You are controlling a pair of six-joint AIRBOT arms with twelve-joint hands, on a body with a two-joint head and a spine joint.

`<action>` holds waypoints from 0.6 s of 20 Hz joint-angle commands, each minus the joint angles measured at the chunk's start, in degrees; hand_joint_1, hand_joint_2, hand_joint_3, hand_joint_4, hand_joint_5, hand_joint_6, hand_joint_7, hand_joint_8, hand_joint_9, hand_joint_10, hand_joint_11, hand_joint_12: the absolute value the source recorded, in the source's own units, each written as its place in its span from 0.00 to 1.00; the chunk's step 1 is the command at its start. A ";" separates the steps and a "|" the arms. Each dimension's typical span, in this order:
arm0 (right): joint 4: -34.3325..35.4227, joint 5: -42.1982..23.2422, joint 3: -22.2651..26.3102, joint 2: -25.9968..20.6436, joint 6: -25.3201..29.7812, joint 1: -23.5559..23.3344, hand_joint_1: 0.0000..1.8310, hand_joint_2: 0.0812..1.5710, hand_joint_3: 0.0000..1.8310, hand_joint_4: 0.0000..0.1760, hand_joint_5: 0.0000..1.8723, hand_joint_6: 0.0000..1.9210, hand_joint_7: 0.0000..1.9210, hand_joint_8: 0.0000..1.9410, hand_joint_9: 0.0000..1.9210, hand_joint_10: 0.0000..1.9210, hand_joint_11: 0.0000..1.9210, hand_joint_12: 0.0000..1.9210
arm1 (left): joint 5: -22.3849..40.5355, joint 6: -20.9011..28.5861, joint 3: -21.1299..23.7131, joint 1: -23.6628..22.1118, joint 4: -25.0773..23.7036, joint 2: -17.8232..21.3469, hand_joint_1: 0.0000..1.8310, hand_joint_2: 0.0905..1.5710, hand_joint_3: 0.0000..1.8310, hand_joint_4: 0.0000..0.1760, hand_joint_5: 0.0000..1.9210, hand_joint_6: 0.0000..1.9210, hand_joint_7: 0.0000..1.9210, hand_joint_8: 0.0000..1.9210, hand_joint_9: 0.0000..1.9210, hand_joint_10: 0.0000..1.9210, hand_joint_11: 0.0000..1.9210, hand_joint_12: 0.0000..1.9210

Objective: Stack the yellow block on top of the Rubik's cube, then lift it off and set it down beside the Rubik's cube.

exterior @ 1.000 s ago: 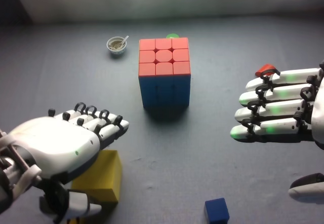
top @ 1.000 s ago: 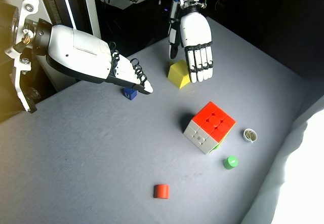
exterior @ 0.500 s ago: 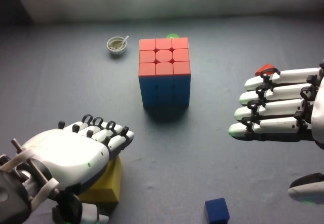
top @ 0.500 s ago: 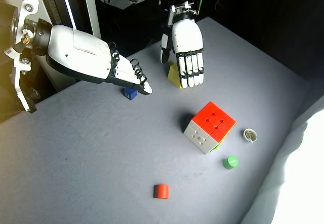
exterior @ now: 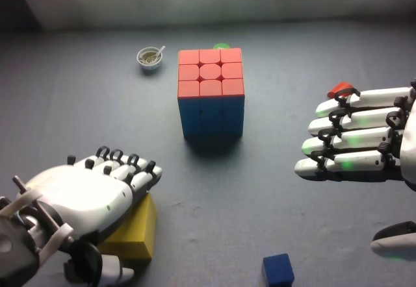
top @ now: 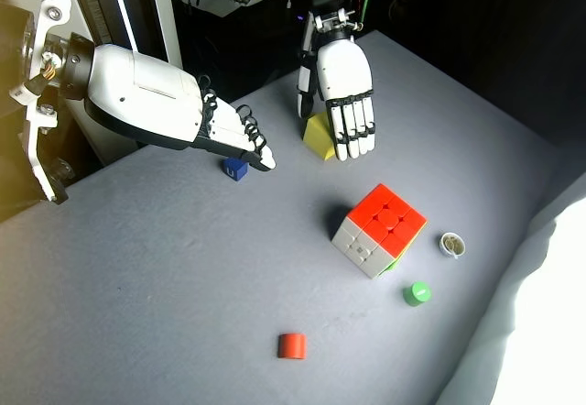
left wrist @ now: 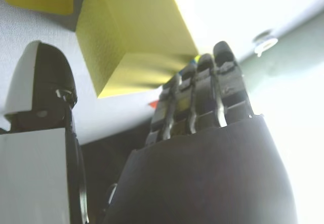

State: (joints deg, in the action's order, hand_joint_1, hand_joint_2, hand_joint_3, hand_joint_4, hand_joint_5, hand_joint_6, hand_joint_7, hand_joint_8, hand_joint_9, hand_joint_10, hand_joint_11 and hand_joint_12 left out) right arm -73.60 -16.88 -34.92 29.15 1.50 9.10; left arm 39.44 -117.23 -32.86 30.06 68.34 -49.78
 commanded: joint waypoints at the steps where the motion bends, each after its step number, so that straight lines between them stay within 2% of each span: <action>1: 1.44 -2.52 0.21 -0.53 0.19 -0.90 0.05 0.81 0.00 0.00 0.10 0.00 0.10 0.00 0.07 0.00 0.00 0.11 | 2.74 -0.26 -0.06 -0.18 -2.21 0.23 0.51 0.67 0.00 0.00 0.00 0.00 0.00 0.00 0.00 0.00 0.00 0.09; 6: 1.44 -2.53 0.21 -0.53 0.18 -0.90 0.07 0.81 0.00 0.00 0.11 0.00 0.10 0.00 0.07 0.00 0.00 0.12 | 2.74 -0.26 -0.66 -0.17 -1.83 -0.52 0.54 0.69 0.00 0.00 0.00 0.00 0.00 0.00 0.00 0.00 0.00 0.14; 7: 1.44 -2.53 0.21 -0.53 0.18 -0.90 0.07 0.81 0.00 0.00 0.12 0.00 0.11 0.00 0.07 0.00 0.00 0.13 | 2.74 -0.26 -0.72 -0.17 -1.82 -0.62 0.51 0.72 0.00 0.00 0.00 0.00 0.00 0.00 0.02 0.00 0.00 0.19; 8: 1.44 -2.53 0.21 -0.53 0.18 -0.90 0.06 0.81 0.00 0.00 0.11 0.00 0.10 0.00 0.06 0.00 0.00 0.10 | 2.74 -0.26 -0.74 -0.17 -1.82 -0.67 0.52 0.75 0.01 0.00 0.02 0.00 0.03 0.00 0.06 0.01 0.00 0.26; 9: 1.44 -2.53 0.21 -0.53 0.18 -0.91 0.04 0.82 0.00 0.00 0.10 0.00 0.09 0.00 0.06 0.00 0.00 0.07 | 2.74 -0.27 -0.74 -0.17 -1.82 -0.69 0.55 0.76 0.00 0.00 0.06 0.00 0.08 0.01 0.10 0.01 0.00 0.33; 10: 1.44 -2.53 0.21 -0.53 0.18 -0.91 0.04 0.82 0.00 0.00 0.10 0.00 0.10 0.00 0.06 0.00 0.00 0.07 | 2.74 -0.31 -0.74 -0.17 -1.82 -0.72 0.59 0.76 0.00 0.00 0.18 0.01 0.22 0.01 0.21 0.02 0.02 0.46; 11: 1.44 -2.53 0.21 -0.53 0.18 -0.91 0.04 0.82 0.00 0.00 0.10 0.00 0.10 0.00 0.06 0.00 0.00 0.07 | 2.74 -0.37 -0.74 -0.17 -1.82 -0.76 0.59 0.76 0.00 0.00 0.18 0.01 0.22 0.01 0.21 0.02 0.02 0.46; 12: 1.44 -2.53 0.21 -0.53 0.18 -0.91 0.05 0.82 0.00 0.00 0.11 0.00 0.10 0.00 0.06 0.00 0.00 0.07 | 2.74 -0.42 -0.74 -0.17 -1.81 -0.79 0.61 0.75 0.00 0.00 0.27 0.01 0.31 0.01 0.29 0.03 0.02 0.55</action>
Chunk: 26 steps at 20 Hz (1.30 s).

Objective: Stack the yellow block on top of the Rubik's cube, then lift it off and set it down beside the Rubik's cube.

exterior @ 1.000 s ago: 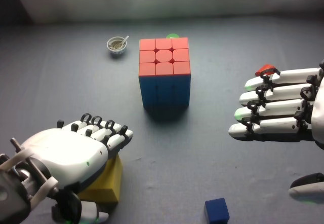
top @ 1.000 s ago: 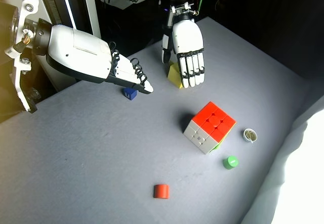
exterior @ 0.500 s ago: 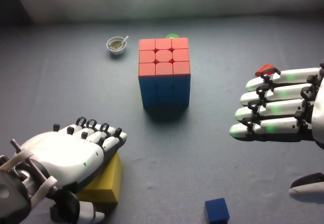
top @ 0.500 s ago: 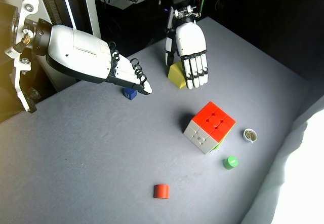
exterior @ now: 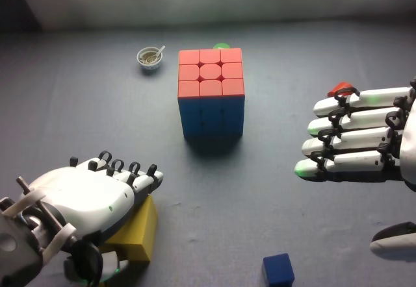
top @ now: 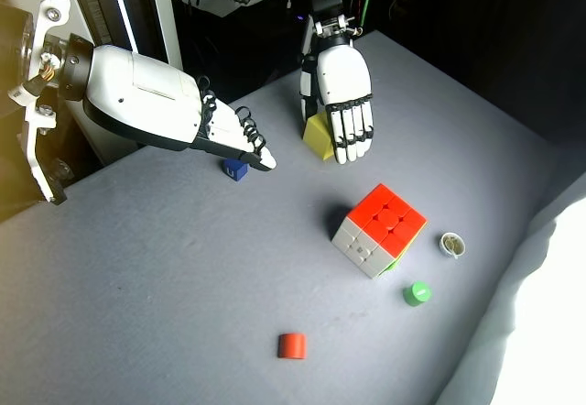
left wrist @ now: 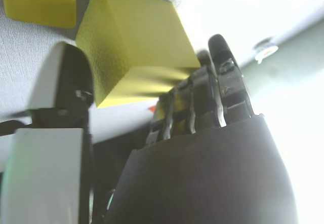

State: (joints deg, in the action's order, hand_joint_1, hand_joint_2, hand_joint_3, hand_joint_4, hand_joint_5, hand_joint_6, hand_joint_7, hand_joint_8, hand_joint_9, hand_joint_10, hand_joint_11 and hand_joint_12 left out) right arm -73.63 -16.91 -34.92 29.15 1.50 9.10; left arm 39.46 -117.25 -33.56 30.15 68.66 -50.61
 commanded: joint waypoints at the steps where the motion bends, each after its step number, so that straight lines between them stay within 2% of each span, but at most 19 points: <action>1: 1.47 -2.51 0.21 -0.53 0.18 -0.91 0.05 0.82 0.00 0.00 0.11 0.00 0.10 0.00 0.06 0.00 0.00 0.07 | 2.72 -0.40 -0.03 -0.25 -2.02 -0.01 0.61 0.75 0.00 0.00 0.27 0.01 0.31 0.01 0.29 0.03 0.02 0.55; 2: 1.47 -2.51 0.21 -0.53 0.18 -0.91 0.05 0.82 0.00 0.00 0.10 0.00 0.10 0.00 0.06 0.00 0.00 0.08 | 2.72 -0.40 -0.03 -0.27 -2.02 -0.03 0.66 0.74 0.00 0.00 0.36 0.50 0.48 0.46 0.45 0.11 0.11 0.69; 3: 1.47 -2.51 0.21 -0.53 0.18 -0.91 0.06 0.82 0.00 0.00 0.11 0.00 0.10 0.00 0.06 0.00 0.00 0.07 | 2.72 -0.40 -0.03 -0.31 -2.02 -0.05 0.68 0.70 0.01 0.00 0.46 0.46 0.51 0.58 0.50 0.32 0.19 0.74; 4: 1.47 -2.51 0.21 -0.53 0.18 -0.91 0.07 0.81 0.00 0.00 0.12 0.00 0.11 0.00 0.07 0.00 0.00 0.09 | 2.72 -0.40 -0.03 -0.32 -2.02 -0.06 0.68 0.70 0.00 0.00 0.48 0.46 0.51 0.62 0.44 0.51 0.20 0.79; 5: 1.47 -2.51 0.21 -0.53 0.18 -0.91 0.08 0.81 0.00 0.00 0.12 0.00 0.11 0.00 0.08 0.00 0.00 0.11 | 2.72 -0.40 -0.03 -0.32 -2.02 -0.06 0.74 0.70 0.00 0.00 0.50 0.39 0.52 0.58 0.42 0.69 0.22 0.79; 6: 1.47 -2.51 0.21 -0.53 0.17 -0.91 0.09 0.81 0.00 0.00 0.12 0.00 0.12 0.00 0.08 0.00 0.00 0.13 | 2.72 -0.40 -0.03 -0.33 -2.02 -0.06 0.75 0.70 0.00 0.00 0.52 0.36 0.53 0.57 0.41 0.73 0.23 0.79; 8: 1.47 -2.51 0.21 -0.53 0.17 -0.92 0.05 0.82 0.00 0.00 0.10 0.00 0.09 0.00 0.06 0.00 0.00 0.06 | 2.72 -0.40 -0.06 -0.47 -2.02 -0.06 0.69 0.69 0.00 0.00 0.52 0.39 0.52 0.61 0.45 0.54 0.27 0.73; 10: 1.47 -2.51 0.21 -0.53 0.16 -0.92 0.03 0.83 0.00 0.00 0.10 0.00 0.10 0.00 0.06 0.00 0.00 0.06 | 2.71 -0.40 -0.20 -1.06 -1.95 -0.06 0.68 0.69 0.00 0.00 0.51 0.43 0.53 0.58 0.47 0.48 0.27 0.71; 11: 1.47 -2.51 0.21 -0.53 0.15 -0.92 0.04 0.82 0.00 0.00 0.13 0.00 0.11 0.00 0.08 0.00 0.00 0.10 | 2.64 -0.40 -0.28 -1.42 -1.95 -0.06 0.68 0.69 0.00 0.00 0.51 0.43 0.52 0.60 0.46 0.47 0.26 0.72; 12: 1.47 -2.51 0.21 -0.53 0.12 -0.92 0.07 0.82 0.00 0.00 0.14 0.00 0.13 0.00 0.09 0.01 0.00 0.13 | 2.16 -0.40 -0.51 -2.08 -1.89 -0.07 0.73 0.71 0.00 0.00 0.48 0.45 0.51 0.59 0.42 0.67 0.25 0.73; 13: 1.47 -2.51 0.21 -0.53 0.12 -0.92 0.06 0.82 0.00 0.00 0.13 0.00 0.13 0.00 0.09 0.00 0.00 0.13 | 1.54 -0.45 -0.80 -2.80 -1.68 -0.10 0.75 0.70 0.00 0.00 0.50 0.41 0.52 0.58 0.42 0.72 0.24 0.76; 14: 1.47 -2.51 0.21 -0.53 0.12 -0.92 0.05 0.82 0.00 0.00 0.12 0.00 0.11 0.00 0.08 0.00 0.00 0.11 | 0.38 -1.20 -1.18 -3.82 -0.93 -0.13 0.75 0.71 0.00 0.00 0.48 0.44 0.50 0.59 0.41 0.73 0.24 0.75; 15: 1.47 -2.51 0.21 -0.53 0.11 -0.92 0.02 0.83 0.00 0.00 0.11 0.00 0.10 0.00 0.07 0.00 0.00 0.09 | -1.34 -2.93 -1.64 -5.10 0.60 -0.13 0.69 0.71 0.00 0.00 0.48 0.46 0.51 0.62 0.41 0.59 0.23 0.75; 16: 1.47 -2.51 0.21 -0.53 0.11 -0.92 0.03 0.83 0.00 0.00 0.10 0.00 0.10 0.00 0.07 0.00 0.00 0.09 | -3.23 -5.30 -2.29 -6.90 2.50 -0.15 0.68 0.70 0.00 0.00 0.49 0.44 0.51 0.63 0.43 0.53 0.23 0.74; 17: 1.47 -2.51 0.21 -0.53 0.11 -0.92 0.01 0.83 0.00 0.00 0.10 0.00 0.09 0.00 0.06 0.00 0.00 0.06 | -4.59 -6.86 -2.85 -8.23 3.90 -0.21 0.73 0.71 0.00 0.00 0.48 0.45 0.51 0.60 0.41 0.67 0.23 0.74; 19: 1.47 -2.51 0.21 -0.53 0.11 -0.92 0.06 0.82 0.00 0.00 0.13 0.00 0.13 0.00 0.09 0.00 0.00 0.15 | -6.24 -9.41 -3.92 -10.88 5.47 -0.38 0.69 0.69 0.00 0.00 0.51 0.42 0.52 0.61 0.43 0.53 0.23 0.74; 21: 1.47 -2.51 0.21 -0.53 0.11 -0.92 0.06 0.81 0.00 0.00 0.14 0.00 0.13 0.00 0.09 0.00 0.00 0.15 | -8.55 -11.61 -5.55 -13.67 7.39 -0.67 0.68 0.71 0.00 0.00 0.49 0.45 0.50 0.64 0.42 0.52 0.22 0.77; 23: 1.47 -2.51 0.21 -0.53 0.11 -0.92 0.01 0.82 0.00 0.00 0.12 0.00 0.11 0.00 0.09 0.00 0.00 0.14 | -11.11 -11.85 -7.47 -15.74 7.90 -1.39 0.68 0.70 0.00 0.00 0.51 0.41 0.50 0.63 0.43 0.52 0.22 0.77; 26: 1.47 -2.52 0.23 -0.53 0.11 -0.92 0.06 0.82 0.00 0.00 0.13 0.00 0.12 0.00 0.09 0.00 0.00 0.15 | -15.16 -16.44 -10.58 -19.44 11.39 -2.72 0.68 0.70 0.00 0.00 0.50 0.43 0.50 0.64 0.42 0.54 0.23 0.76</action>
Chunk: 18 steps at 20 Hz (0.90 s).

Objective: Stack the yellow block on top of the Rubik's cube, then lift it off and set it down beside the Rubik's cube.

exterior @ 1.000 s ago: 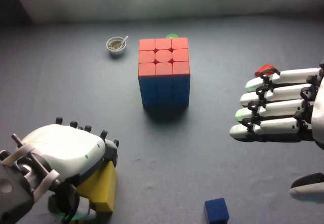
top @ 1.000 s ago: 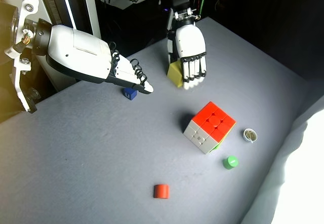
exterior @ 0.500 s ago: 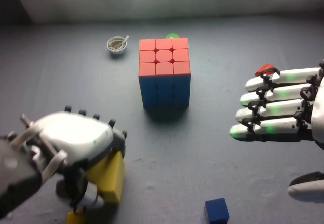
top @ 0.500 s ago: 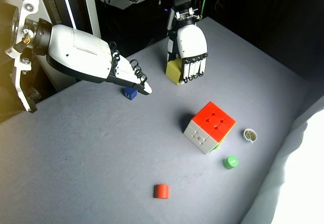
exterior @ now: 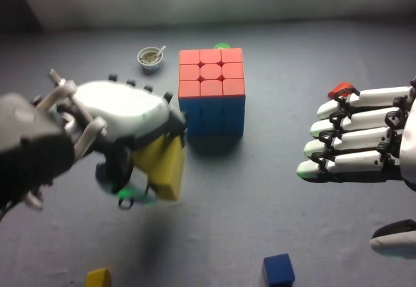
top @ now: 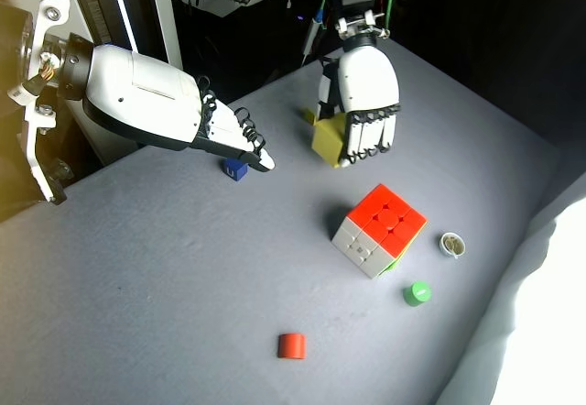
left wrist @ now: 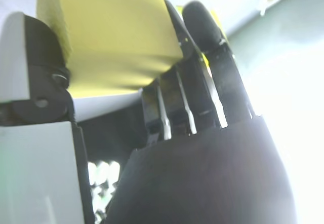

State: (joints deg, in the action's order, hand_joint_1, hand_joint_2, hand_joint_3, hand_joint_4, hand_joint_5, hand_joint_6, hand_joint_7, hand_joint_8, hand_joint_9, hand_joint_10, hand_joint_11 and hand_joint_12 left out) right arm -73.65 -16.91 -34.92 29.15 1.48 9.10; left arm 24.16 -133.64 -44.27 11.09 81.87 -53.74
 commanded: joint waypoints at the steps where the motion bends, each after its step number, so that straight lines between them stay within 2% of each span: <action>1: 1.49 -2.52 0.24 -0.53 0.13 -0.92 0.05 0.81 0.00 0.00 0.13 0.00 0.12 0.00 0.09 0.00 0.00 0.14 | -0.77 -2.78 -0.71 -1.59 0.50 0.05 0.69 0.69 0.00 0.00 0.52 0.40 0.52 0.61 0.43 0.53 0.23 0.75; 2: 1.49 -2.52 0.25 -0.53 0.13 -0.92 0.05 0.82 0.00 0.00 0.13 0.00 0.12 0.00 0.09 0.00 0.00 0.13 | -1.20 -6.12 -1.65 -3.12 3.38 -0.31 0.68 0.70 0.00 0.00 0.50 0.43 0.51 0.63 0.42 0.54 0.21 0.77; 3: 1.49 -2.52 0.26 -0.53 0.13 -0.92 0.06 0.81 0.00 0.00 0.14 0.00 0.13 0.00 0.10 0.00 0.00 0.15 | -1.25 -7.19 -2.10 -3.86 4.45 -0.41 0.68 0.70 0.00 0.00 0.49 0.45 0.50 0.63 0.41 0.54 0.20 0.79; 4: 1.49 -2.52 0.28 -0.53 0.13 -0.92 0.04 0.82 0.00 0.00 0.14 0.00 0.13 0.00 0.10 0.00 0.00 0.16 | -1.28 -7.96 -2.64 -4.58 5.28 -0.44 0.67 0.71 0.00 0.00 0.48 0.48 0.50 0.64 0.41 0.53 0.20 0.77; 5: 1.49 -2.52 0.29 -0.53 0.13 -0.91 0.04 0.82 0.00 0.00 0.14 0.00 0.13 0.00 0.09 0.00 0.00 0.15 | -1.30 -8.13 -3.12 -5.04 5.77 -0.43 0.68 0.70 0.00 0.00 0.50 0.44 0.51 0.64 0.43 0.55 0.22 0.77; 7: 1.49 -2.52 0.32 -0.53 0.13 -0.90 0.04 0.82 0.00 0.00 0.13 0.00 0.12 0.00 0.09 0.00 0.00 0.14 | -1.40 -8.12 -4.01 -5.76 5.96 -0.39 0.68 0.71 0.00 0.00 0.47 0.49 0.50 0.63 0.43 0.52 0.21 0.77; 8: 1.49 -2.52 0.33 -0.53 0.13 -0.90 0.01 0.83 0.00 0.00 0.13 0.00 0.12 0.00 0.08 0.00 0.00 0.12 | -1.69 -8.10 -4.64 -6.14 5.96 -0.40 0.73 0.72 0.00 0.00 0.46 0.48 0.51 0.59 0.40 0.69 0.22 0.77; 9: 1.49 -2.52 0.36 -0.53 0.13 -0.90 0.01 0.83 0.00 0.00 0.14 0.00 0.13 0.00 0.09 0.00 0.00 0.15 | -2.02 -8.09 -5.16 -6.38 5.97 -0.44 0.74 0.71 0.00 0.00 0.46 0.48 0.51 0.58 0.40 0.72 0.23 0.78; 10: 1.49 -2.52 0.37 -0.53 0.13 -0.90 0.02 0.83 0.00 0.00 0.14 0.00 0.13 0.00 0.09 0.00 0.00 0.16 | -2.40 -8.08 -5.73 -6.58 5.97 -0.55 0.70 0.70 0.00 0.00 0.49 0.45 0.52 0.61 0.43 0.58 0.23 0.78; 11: 1.49 -2.52 0.37 -0.53 0.13 -0.90 0.02 0.83 0.00 0.00 0.14 0.00 0.13 0.00 0.09 0.00 0.00 0.16 | -3.01 -8.08 -6.46 -6.78 5.97 -0.74 0.69 0.70 0.00 0.00 0.50 0.43 0.52 0.62 0.45 0.52 0.24 0.77; 12: 1.49 -2.52 0.37 -0.53 0.12 -0.90 0.02 0.83 0.00 0.00 0.14 0.00 0.13 0.00 0.09 0.00 0.00 0.17 | -3.71 -8.08 -7.15 -7.00 5.97 -0.94 0.69 0.70 0.00 0.00 0.51 0.41 0.51 0.64 0.44 0.52 0.23 0.78; 13: 1.49 -2.52 0.37 -0.53 0.12 -0.90 0.01 0.83 0.00 0.00 0.14 0.00 0.13 0.00 0.09 0.00 0.00 0.18 | -4.41 -8.07 -7.98 -7.35 5.73 -1.18 0.68 0.71 0.00 0.00 0.49 0.45 0.49 0.66 0.43 0.52 0.21 0.78; 16: 1.49 -2.52 0.36 -0.53 0.09 -0.90 0.03 0.82 0.00 0.00 0.14 0.00 0.14 0.00 0.10 0.00 0.00 0.23 | -5.50 -8.05 -9.88 -8.51 5.18 -1.80 0.67 0.71 0.00 0.00 0.49 0.46 0.49 0.65 0.41 0.52 0.21 0.76; 18: 1.48 -2.52 0.36 -0.53 0.08 -0.90 0.02 0.83 0.00 0.00 0.12 0.00 0.12 0.00 0.10 0.00 0.00 0.20 | -6.32 -8.05 -11.09 -9.57 4.69 -2.32 0.68 0.70 0.00 0.00 0.50 0.45 0.50 0.64 0.42 0.52 0.22 0.75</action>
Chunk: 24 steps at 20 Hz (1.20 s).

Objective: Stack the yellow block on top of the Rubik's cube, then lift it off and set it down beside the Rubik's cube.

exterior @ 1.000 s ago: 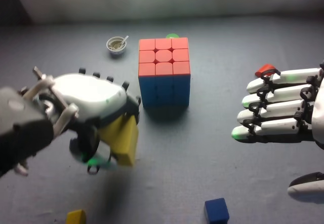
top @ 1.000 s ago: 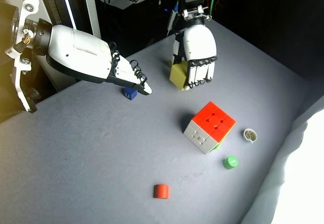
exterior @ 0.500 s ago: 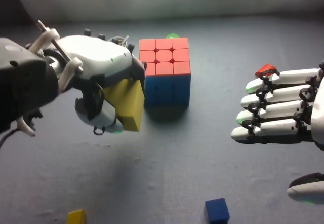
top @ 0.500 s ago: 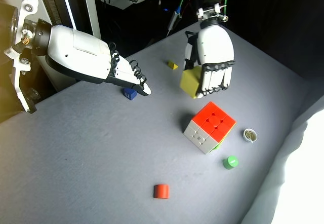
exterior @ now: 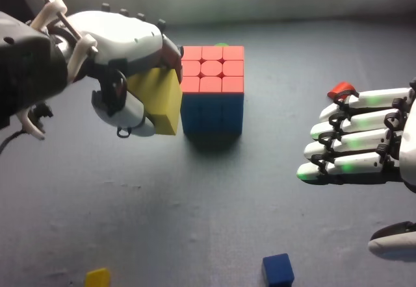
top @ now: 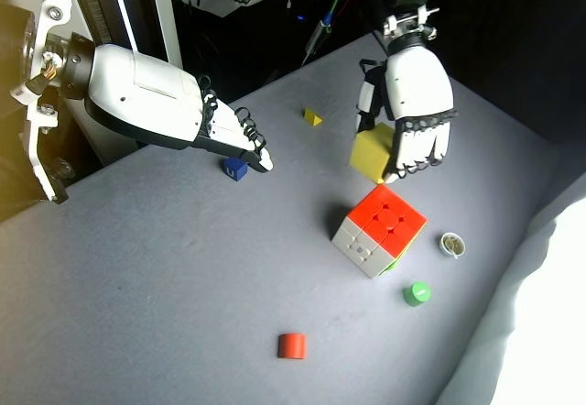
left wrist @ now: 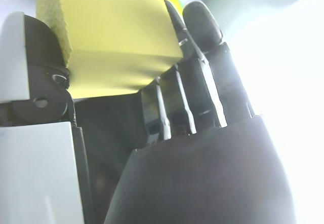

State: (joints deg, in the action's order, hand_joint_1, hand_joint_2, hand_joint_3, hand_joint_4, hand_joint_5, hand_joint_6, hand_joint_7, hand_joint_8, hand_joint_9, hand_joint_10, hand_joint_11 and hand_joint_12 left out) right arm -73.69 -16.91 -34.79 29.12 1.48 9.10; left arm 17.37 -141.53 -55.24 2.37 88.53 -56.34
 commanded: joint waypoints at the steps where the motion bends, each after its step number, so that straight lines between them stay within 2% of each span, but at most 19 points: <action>1: 1.53 -2.52 0.23 -0.51 0.08 -0.90 0.01 0.83 0.00 0.00 0.11 0.00 0.11 0.00 0.09 0.00 0.00 0.20 | 0.06 -0.16 -0.63 -1.30 -2.24 0.01 0.68 0.70 0.00 0.00 0.50 0.44 0.51 0.63 0.43 0.53 0.22 0.75; 4: 1.53 -2.52 0.23 -0.50 0.06 -0.90 0.01 0.83 0.00 0.00 0.12 0.00 0.12 0.00 0.09 0.00 0.00 0.20 | -0.57 -0.16 -2.00 -2.30 -2.82 -0.78 0.68 0.70 0.00 0.00 0.50 0.44 0.51 0.62 0.43 0.52 0.23 0.76; 7: 1.53 -2.51 0.23 -0.50 0.04 -0.91 0.00 0.83 0.00 0.00 0.10 0.00 0.10 0.00 0.07 0.00 0.00 0.15 | -0.75 -0.18 -3.11 -3.01 -3.18 -1.10 0.68 0.71 0.00 0.00 0.49 0.45 0.50 0.64 0.43 0.52 0.21 0.79; 10: 1.53 -2.51 0.23 -0.49 -0.05 -0.91 0.00 0.83 0.00 0.00 0.12 0.00 0.11 0.00 0.09 0.01 0.00 0.19 | -2.31 -0.22 -4.88 -3.92 -3.63 -2.28 0.68 0.71 0.00 0.00 0.49 0.45 0.50 0.64 0.43 0.52 0.20 0.79; 11: 1.53 -2.51 0.23 -0.48 -0.05 -0.92 0.00 0.83 0.00 0.00 0.12 0.00 0.12 0.00 0.10 0.01 0.00 0.22 | -2.97 -0.23 -5.53 -4.16 -3.68 -2.96 0.68 0.71 0.00 0.00 0.49 0.45 0.50 0.63 0.43 0.51 0.20 0.79; 13: 1.53 -2.51 0.23 -0.45 -0.06 -0.92 0.00 0.83 0.00 0.00 0.11 0.00 0.11 0.00 0.09 0.00 0.00 0.19 | -4.10 -0.26 -6.76 -4.51 -3.69 -4.44 0.68 0.71 0.00 0.00 0.49 0.46 0.50 0.64 0.43 0.51 0.21 0.79; 16: 1.53 -2.51 0.22 -0.44 -0.11 -0.92 0.00 0.83 0.00 0.00 0.12 0.00 0.12 0.00 0.10 0.00 0.00 0.22 | -4.16 -0.28 -7.98 -4.97 -3.37 -6.51 0.68 0.70 0.00 0.00 0.50 0.44 0.51 0.62 0.44 0.50 0.23 0.77; 20: 1.53 -2.51 0.22 -0.42 -0.13 -0.94 0.00 0.84 0.00 0.00 0.13 0.00 0.12 0.00 0.09 0.00 0.00 0.19 | -5.28 -0.32 -9.99 -5.55 -3.54 -9.55 0.68 0.71 0.00 0.00 0.49 0.45 0.50 0.64 0.43 0.51 0.23 0.76; 22: 1.53 -2.51 0.22 -0.38 -0.15 -0.94 0.00 0.84 0.00 0.00 0.13 0.00 0.12 0.00 0.09 0.00 0.00 0.18 | -5.57 -0.33 -11.02 -5.76 -3.60 -10.90 0.67 0.71 0.00 0.00 0.49 0.47 0.50 0.63 0.43 0.51 0.21 0.78; 24: 1.53 -2.51 0.22 -0.37 -0.16 -0.96 0.00 0.84 0.00 0.00 0.12 0.00 0.12 0.00 0.10 0.00 0.00 0.20 | -5.98 -0.34 -12.30 -6.00 -3.73 -12.21 0.68 0.70 0.00 0.00 0.50 0.44 0.51 0.62 0.44 0.50 0.22 0.78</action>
State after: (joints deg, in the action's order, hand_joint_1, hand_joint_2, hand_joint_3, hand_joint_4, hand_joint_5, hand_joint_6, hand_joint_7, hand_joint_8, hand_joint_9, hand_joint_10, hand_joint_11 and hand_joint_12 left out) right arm -73.73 -16.88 -34.74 29.19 1.37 9.10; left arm 10.85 -141.64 -67.79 -2.66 85.91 -69.56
